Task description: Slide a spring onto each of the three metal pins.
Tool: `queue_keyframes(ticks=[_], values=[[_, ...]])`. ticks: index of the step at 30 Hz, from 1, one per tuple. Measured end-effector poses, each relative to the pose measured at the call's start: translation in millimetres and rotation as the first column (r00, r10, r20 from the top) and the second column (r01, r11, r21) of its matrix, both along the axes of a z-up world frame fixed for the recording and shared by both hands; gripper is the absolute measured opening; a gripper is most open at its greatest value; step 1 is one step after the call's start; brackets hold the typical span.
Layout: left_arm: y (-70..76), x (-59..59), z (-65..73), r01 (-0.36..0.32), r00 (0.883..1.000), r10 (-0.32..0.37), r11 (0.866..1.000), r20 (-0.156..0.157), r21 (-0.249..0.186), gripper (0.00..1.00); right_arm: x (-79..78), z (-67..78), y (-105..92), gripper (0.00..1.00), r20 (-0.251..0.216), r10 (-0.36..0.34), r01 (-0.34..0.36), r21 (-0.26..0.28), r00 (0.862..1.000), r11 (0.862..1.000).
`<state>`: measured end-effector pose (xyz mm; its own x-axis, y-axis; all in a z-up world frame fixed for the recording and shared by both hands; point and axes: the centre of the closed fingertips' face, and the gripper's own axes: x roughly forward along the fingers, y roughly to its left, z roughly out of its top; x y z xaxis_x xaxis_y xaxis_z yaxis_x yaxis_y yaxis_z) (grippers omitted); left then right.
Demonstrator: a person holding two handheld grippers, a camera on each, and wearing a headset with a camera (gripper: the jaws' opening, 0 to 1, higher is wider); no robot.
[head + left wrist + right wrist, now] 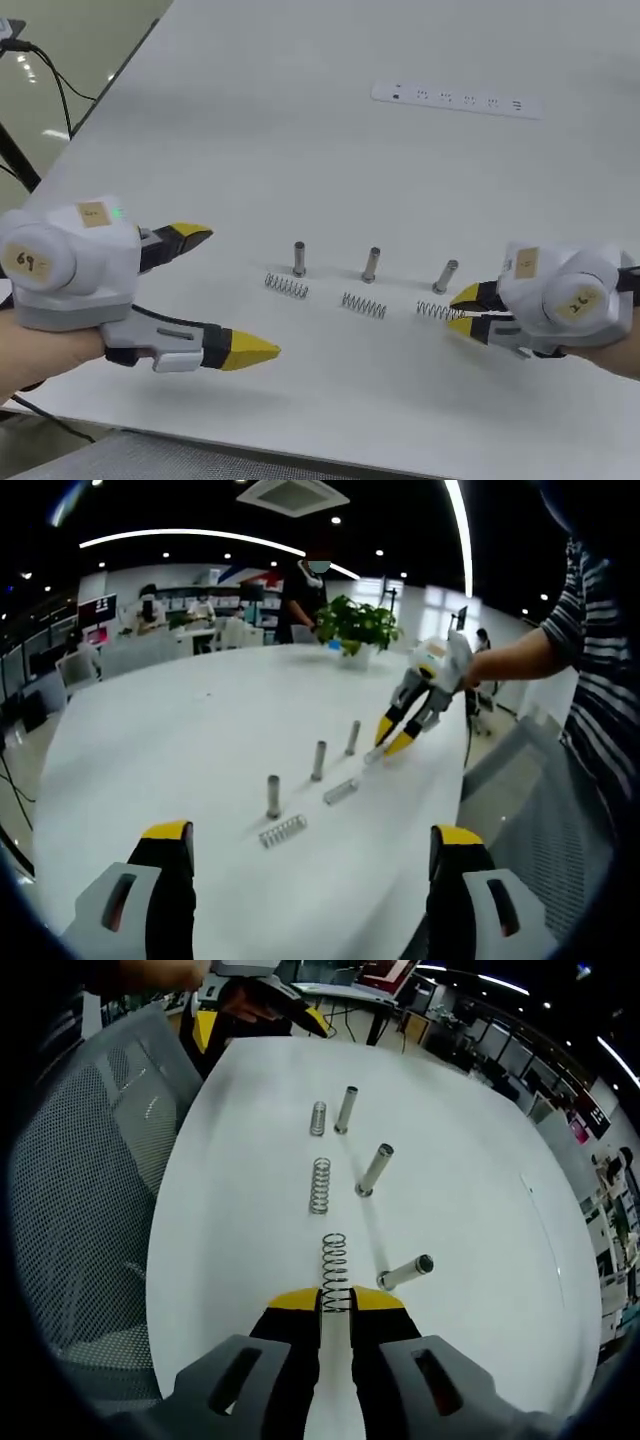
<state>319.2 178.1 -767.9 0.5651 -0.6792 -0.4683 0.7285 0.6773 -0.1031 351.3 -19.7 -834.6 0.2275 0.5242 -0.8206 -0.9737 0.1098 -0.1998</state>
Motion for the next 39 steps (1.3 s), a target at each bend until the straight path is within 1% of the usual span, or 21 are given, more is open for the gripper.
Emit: queue_keyframes(ticks=[1,3,5,9,12,14,17,18,20,22,27,30,32,33,36,39], values=[[0.0,-1.4,0.7,0.005,1.000,-0.005,1.000,-0.006,-0.006,0.94,-1.3,2.4,0.6,0.07,0.004,0.007,-0.007,0.003,1.000,1.000],[0.4,-2.1,1.9,0.009,1.000,-0.009,1.000,-0.003,-0.009,0.94,-3.2,6.1,1.3,0.07,0.004,0.012,-0.012,0.011,1.000,1.000],[0.2,-2.2,3.6,0.008,1.000,-0.008,1.000,-0.005,-0.021,0.94,-4.7,9.0,2.2,0.07,0.005,0.018,-0.018,0.019,1.000,1.000],[-4.9,-3.4,8.5,0.017,1.000,-0.017,0.998,-0.005,-0.057,0.92,-6.8,14.4,3.4,0.07,0.012,0.031,-0.031,0.027,0.999,0.999],[-11.4,-5.6,9.6,0.040,0.999,-0.040,0.997,-0.004,-0.063,0.89,-10.9,23.1,8.6,0.07,0.013,0.047,-0.047,0.053,0.999,0.997],[-18.3,-8.1,10.4,0.063,0.998,-0.064,0.995,-0.008,-0.076,0.88,-14.4,27.9,12.3,0.07,0.014,0.062,-0.063,0.064,0.998,0.996],[-26.8,-11.2,10.1,0.097,0.995,-0.099,0.992,-0.012,-0.079,0.85,-18.4,32.5,16.2,0.07,0.019,0.078,-0.079,0.071,0.997,0.994],[-29.6,-10.9,9.3,0.105,0.994,-0.107,0.991,-0.017,-0.084,0.83,-19.1,33.3,17.1,0.07,0.019,0.078,-0.079,0.074,0.997,0.994],[-33.6,-10.0,8.6,0.118,0.993,-0.120,0.989,-0.017,-0.089,0.81,-20.7,35.1,19.0,0.07,0.026,0.084,-0.085,0.080,0.996,0.993],[-38.2,-8.3,7.9,0.136,0.990,-0.138,0.987,-0.014,-0.084,0.78,-21.3,35.1,19.4,0.07,0.026,0.086,-0.088,0.077,0.996,0.993],[-50.8,-2.2,10.2,0.165,0.986,-0.167,0.980,-0.007,-0.109,0.76,-24.6,37.7,22.4,0.07,0.024,0.093,-0.095,0.083,0.995,0.992],[-58.0,-0.2,11.1,0.187,0.982,-0.188,0.974,0.002,-0.127,0.69,-25.9,42.5,26.3,0.07,0.026,0.096,-0.098,0.093,0.995,0.991],[-64.6,0.5,11.4,0.198,0.980,-0.200,0.970,-0.001,-0.141,0.66,-27.2,46.3,29.7,0.07,0.023,0.098,-0.100,0.107,0.995,0.989],[-69.4,0.0,12.3,0.211,0.977,-0.213,0.966,0.002,-0.148,0.65,-27.8,47.5,30.8,0.07,0.022,0.099,-0.101,0.109,0.995,0.989],[-78.9,0.9,12.4,0.227,0.973,-0.230,0.961,0.004,-0.159,0.61,-28.7,51.0,34.5,0.07,0.021,0.105,-0.107,0.119,0.994,0.987],[-87.9,0.3,12.9,0.246,0.969,-0.249,0.955,0.004,-0.168,0.55,-30.1,54.0,37.6,0.07,0.015,0.106,-0.107,0.131,0.994,0.986]])
